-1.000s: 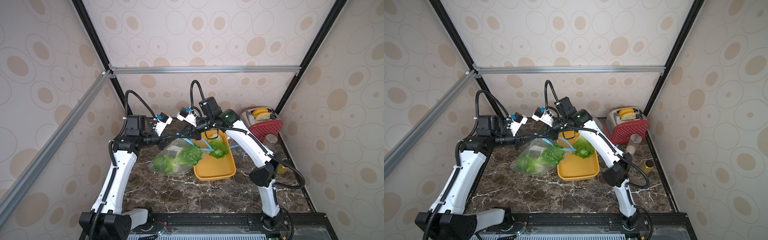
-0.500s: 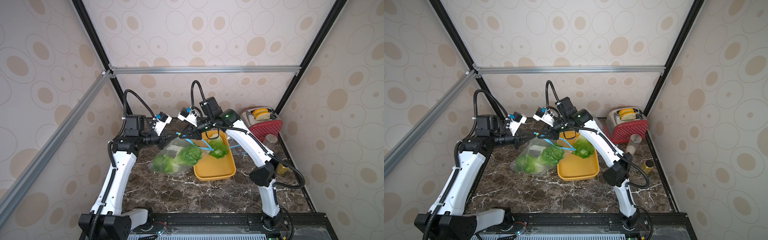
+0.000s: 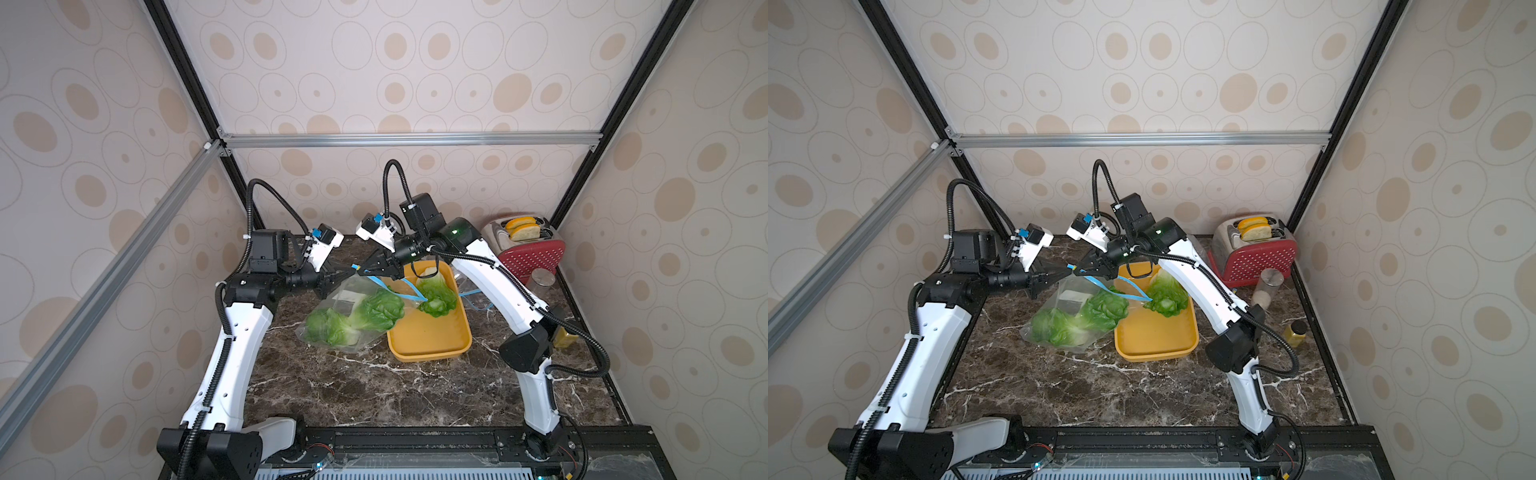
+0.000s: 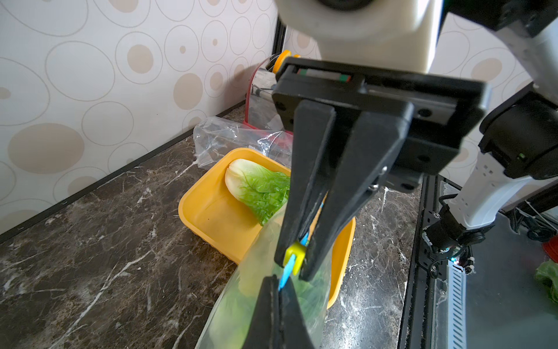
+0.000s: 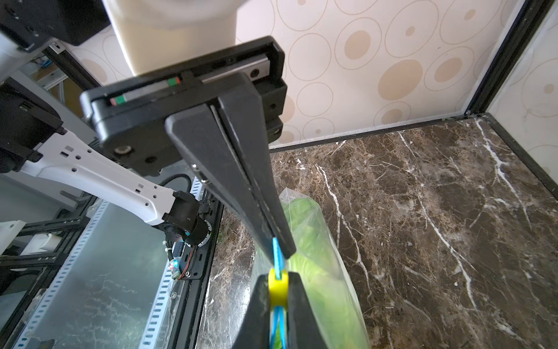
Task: Put the chinese cabbages into a zipper bag and zip it
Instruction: Zip the zipper on the zipper food storage bag.
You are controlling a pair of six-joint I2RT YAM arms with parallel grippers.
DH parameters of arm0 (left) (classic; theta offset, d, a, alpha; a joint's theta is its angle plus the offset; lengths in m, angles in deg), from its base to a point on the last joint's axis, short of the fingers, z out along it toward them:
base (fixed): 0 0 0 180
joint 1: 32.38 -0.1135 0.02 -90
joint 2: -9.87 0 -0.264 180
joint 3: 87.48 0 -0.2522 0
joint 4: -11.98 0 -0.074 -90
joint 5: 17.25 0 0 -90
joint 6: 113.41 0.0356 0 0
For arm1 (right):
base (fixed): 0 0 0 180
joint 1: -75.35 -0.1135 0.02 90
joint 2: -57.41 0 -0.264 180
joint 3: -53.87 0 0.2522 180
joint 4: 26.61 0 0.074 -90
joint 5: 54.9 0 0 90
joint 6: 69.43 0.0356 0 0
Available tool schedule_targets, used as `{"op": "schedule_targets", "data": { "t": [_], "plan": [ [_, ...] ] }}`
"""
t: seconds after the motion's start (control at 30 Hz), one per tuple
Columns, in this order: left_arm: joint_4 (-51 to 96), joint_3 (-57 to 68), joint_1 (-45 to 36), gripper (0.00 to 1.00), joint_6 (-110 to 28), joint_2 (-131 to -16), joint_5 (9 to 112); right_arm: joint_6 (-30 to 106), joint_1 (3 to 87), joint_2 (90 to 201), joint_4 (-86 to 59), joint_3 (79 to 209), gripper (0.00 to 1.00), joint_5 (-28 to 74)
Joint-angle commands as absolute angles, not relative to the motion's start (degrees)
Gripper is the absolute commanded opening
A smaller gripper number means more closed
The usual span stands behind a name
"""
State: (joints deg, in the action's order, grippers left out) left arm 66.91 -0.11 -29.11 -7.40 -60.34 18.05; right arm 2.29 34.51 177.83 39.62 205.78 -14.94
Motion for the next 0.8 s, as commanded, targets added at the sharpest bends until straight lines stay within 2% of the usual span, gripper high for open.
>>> {"op": "schedule_targets", "data": {
  "t": [0.0, 0.5, 0.77],
  "plan": [
    [66.7, -1.7, -29.0, 0.0, -7.4, -58.6, 18.8, 1.4, 34.6, 176.0, 39.9, 206.4, 0.04, -16.7],
    [65.1, -3.6, -29.1, 0.0, -10.4, -54.9, 23.6, 1.6, 34.6, 175.1, 40.5, 206.2, 0.03, -15.6],
    [64.4, -5.1, -29.1, 0.0, -12.5, -52.6, 30.5, 1.1, 34.7, 174.0, 41.7, 205.3, 0.03, -14.8]
  ]
}}
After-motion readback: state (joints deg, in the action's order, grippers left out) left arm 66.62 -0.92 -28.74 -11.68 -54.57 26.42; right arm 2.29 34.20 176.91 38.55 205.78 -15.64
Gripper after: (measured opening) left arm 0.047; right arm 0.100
